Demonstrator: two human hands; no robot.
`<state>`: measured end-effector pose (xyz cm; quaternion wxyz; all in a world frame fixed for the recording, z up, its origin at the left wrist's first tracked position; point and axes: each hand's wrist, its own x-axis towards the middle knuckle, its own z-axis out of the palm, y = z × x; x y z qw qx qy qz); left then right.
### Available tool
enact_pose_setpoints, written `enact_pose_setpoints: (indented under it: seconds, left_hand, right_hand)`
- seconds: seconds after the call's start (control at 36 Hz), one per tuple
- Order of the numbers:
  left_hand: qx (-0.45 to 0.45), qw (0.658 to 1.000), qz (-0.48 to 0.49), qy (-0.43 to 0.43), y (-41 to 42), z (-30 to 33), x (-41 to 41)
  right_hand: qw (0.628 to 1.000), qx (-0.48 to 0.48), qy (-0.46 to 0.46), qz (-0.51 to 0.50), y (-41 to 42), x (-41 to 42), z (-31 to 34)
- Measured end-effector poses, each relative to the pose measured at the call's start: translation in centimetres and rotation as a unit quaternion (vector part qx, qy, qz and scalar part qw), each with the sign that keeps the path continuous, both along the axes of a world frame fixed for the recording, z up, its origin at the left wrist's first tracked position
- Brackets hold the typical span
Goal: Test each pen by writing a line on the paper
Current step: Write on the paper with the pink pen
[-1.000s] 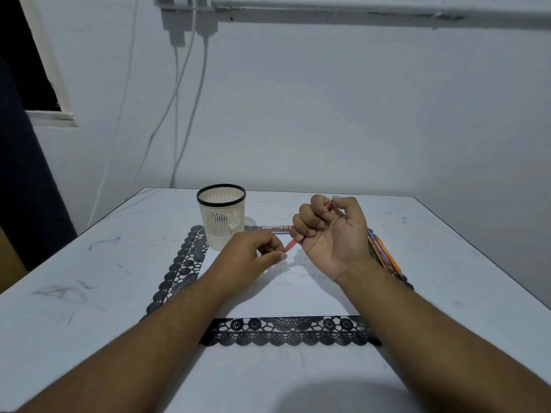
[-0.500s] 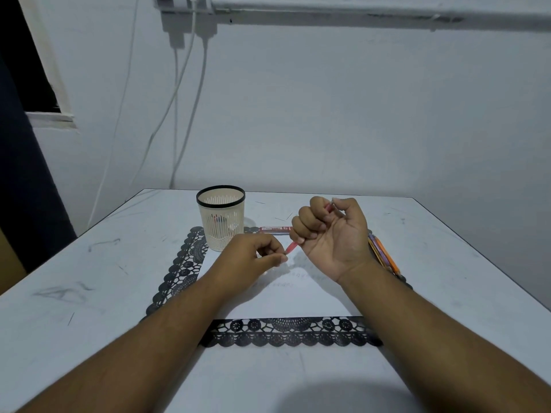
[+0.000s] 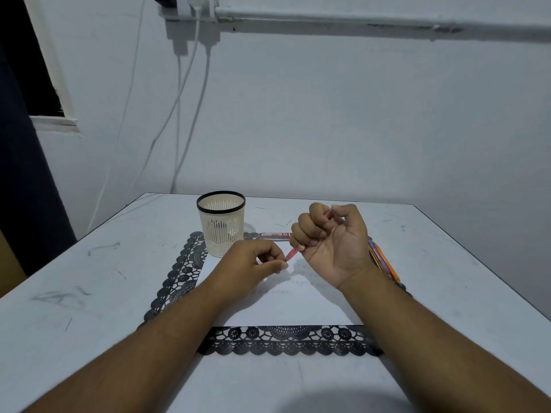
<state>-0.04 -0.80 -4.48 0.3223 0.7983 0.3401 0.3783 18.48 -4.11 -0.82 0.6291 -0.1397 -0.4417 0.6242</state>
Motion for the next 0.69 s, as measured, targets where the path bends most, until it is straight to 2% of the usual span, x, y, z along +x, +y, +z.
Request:
enact_pose_setpoints:
  seconds: [0.22, 0.44, 0.58, 0.69]
  left_hand:
    - [0.005, 1.0, -0.009, 0.004, 0.3, -0.1, 0.2]
    - [0.004, 1.0, 0.025, 0.006, 0.4, -0.3, -0.3]
    - [0.002, 0.999, 0.032, -0.002, 0.5, -0.1, -0.3]
    - [0.006, 1.0, 0.028, 0.001, 0.6, -0.3, -0.2]
  right_hand:
    - [1.0, -0.007, 0.004, -0.012, -0.3, -0.2, 0.1]
    - [0.994, -0.048, 0.027, -0.095, -0.2, -1.0, 0.5]
    - [0.995, -0.05, 0.059, -0.07, -0.3, -1.1, 0.5]
    - [0.997, -0.029, 0.036, -0.069, -0.5, -1.2, 0.5]
